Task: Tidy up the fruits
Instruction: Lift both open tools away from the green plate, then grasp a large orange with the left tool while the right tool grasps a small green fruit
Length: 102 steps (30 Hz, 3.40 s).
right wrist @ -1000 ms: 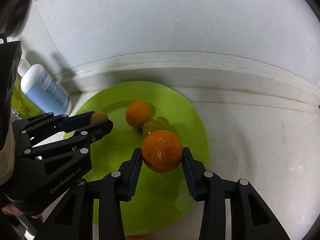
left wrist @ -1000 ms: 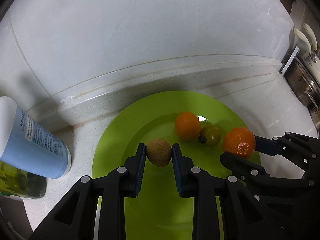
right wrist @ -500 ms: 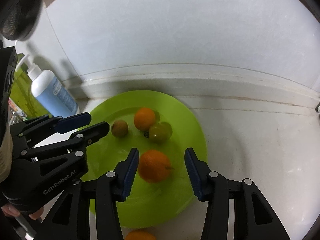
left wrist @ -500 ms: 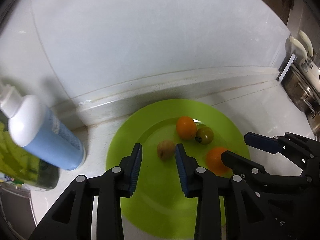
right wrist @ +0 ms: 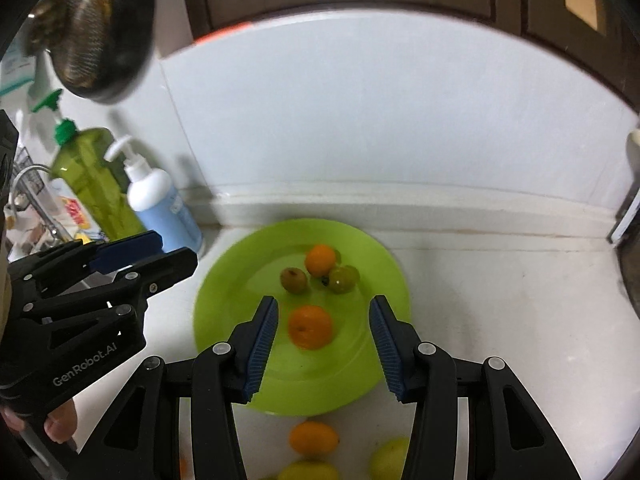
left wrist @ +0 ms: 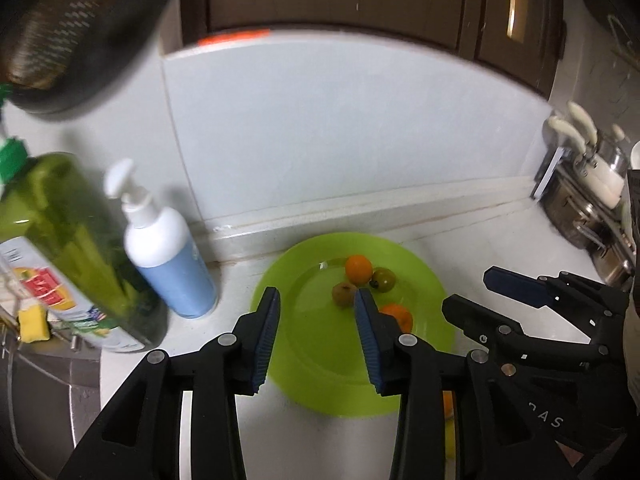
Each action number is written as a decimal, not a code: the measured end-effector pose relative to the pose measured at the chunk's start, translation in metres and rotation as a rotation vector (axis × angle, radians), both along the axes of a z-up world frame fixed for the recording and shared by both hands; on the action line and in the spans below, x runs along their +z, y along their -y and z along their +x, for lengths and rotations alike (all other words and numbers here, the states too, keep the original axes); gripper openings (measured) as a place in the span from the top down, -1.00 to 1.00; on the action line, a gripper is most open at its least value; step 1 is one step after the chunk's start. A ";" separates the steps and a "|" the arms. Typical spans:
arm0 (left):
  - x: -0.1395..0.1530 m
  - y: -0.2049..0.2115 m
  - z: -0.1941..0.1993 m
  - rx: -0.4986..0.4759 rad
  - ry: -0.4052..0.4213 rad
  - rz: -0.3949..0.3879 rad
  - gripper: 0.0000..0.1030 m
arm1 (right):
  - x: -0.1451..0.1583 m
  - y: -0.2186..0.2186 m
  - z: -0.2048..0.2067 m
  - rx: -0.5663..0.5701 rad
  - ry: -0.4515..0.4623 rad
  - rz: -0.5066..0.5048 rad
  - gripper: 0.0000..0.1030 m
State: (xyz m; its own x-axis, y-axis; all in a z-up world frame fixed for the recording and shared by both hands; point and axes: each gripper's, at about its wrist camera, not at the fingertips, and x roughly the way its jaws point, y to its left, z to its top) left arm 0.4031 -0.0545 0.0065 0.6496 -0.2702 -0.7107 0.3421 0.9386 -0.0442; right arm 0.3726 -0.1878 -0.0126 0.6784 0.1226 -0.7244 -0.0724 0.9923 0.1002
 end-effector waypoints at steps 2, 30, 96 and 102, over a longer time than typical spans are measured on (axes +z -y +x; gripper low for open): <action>0.009 -0.004 -0.012 0.006 0.024 -0.005 0.20 | 0.009 -0.002 -0.011 0.008 0.026 -0.002 0.06; 0.051 -0.050 -0.145 0.092 0.157 -0.049 -0.15 | 0.056 -0.024 -0.144 0.002 0.239 -0.024 -0.02; -0.113 -0.046 -0.182 0.032 0.008 0.051 -0.05 | -0.101 -0.048 -0.151 0.007 -0.020 -0.043 -0.04; -0.115 -0.044 -0.175 0.028 -0.004 0.043 0.01 | -0.104 -0.047 -0.143 0.009 -0.029 -0.031 -0.02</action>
